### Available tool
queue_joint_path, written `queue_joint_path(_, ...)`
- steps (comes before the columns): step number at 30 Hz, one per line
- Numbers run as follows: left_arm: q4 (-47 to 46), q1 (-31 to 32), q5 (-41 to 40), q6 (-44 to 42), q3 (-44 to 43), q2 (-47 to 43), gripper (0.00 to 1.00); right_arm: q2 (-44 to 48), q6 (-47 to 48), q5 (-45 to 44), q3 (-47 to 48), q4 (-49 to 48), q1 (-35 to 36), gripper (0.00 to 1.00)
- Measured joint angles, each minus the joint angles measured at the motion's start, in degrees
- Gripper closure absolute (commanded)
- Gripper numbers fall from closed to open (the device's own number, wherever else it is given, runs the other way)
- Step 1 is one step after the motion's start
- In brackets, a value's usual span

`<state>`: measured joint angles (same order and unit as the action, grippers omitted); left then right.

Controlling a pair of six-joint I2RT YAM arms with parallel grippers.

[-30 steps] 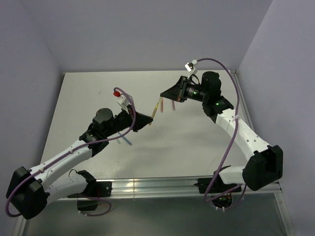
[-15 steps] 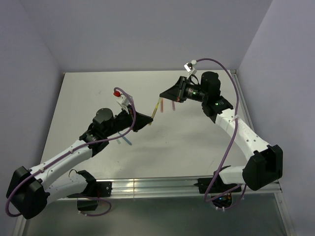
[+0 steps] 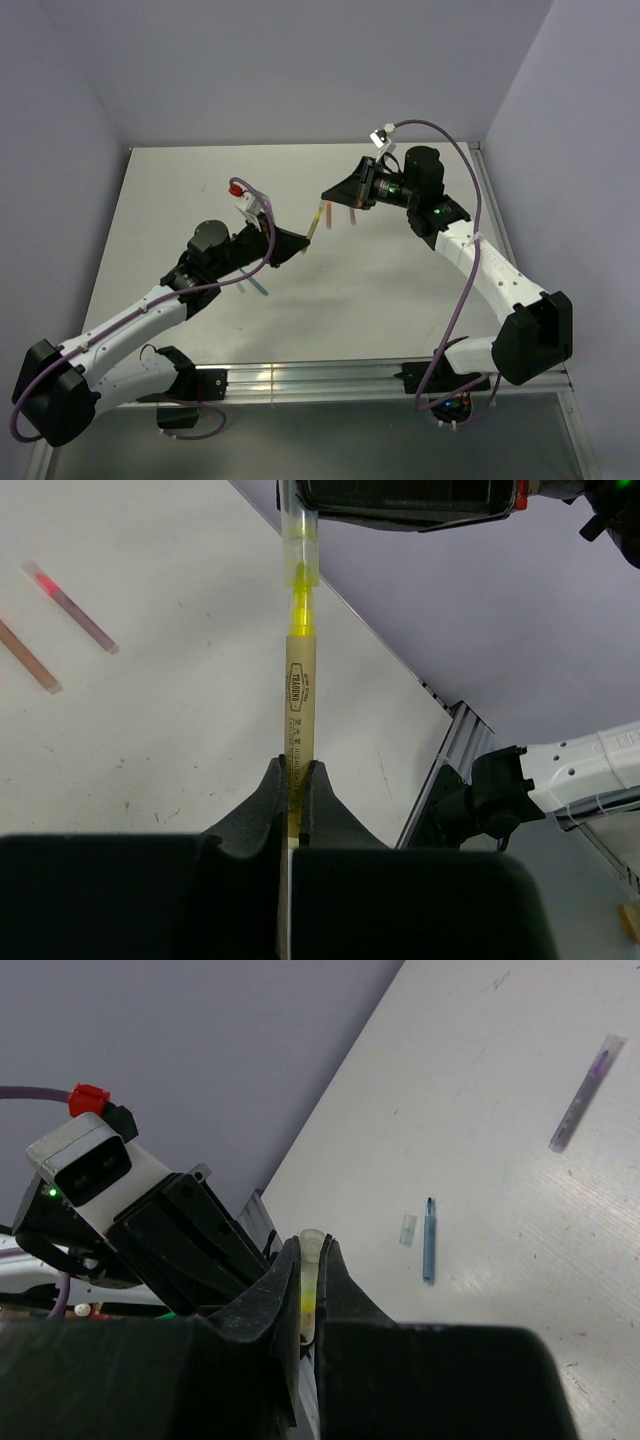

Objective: Insert the pens into the pen caps
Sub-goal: Insert the pen cap onto the pen.

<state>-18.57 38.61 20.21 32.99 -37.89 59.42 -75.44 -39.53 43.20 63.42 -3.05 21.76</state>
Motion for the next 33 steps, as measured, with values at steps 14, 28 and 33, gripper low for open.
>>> queue_joint_path(14, -1.05, 0.00, -2.91, 0.28, 0.26, -1.33, 1.00, -0.04, -0.20, -0.33, 0.02, -1.84, 1.36, 1.00)
queue_joint_path(28, -5.60, 0.22, -6.16, 1.38, 1.53, -0.44, 1.00, -1.36, -1.55, -1.25, 0.22, -3.78, 2.38, 1.00)
queue_joint_path(33, -6.03, 0.22, -7.67, 2.16, 2.05, 0.02, 1.00, -2.64, -1.75, -1.97, 0.31, -4.28, 2.69, 1.00)
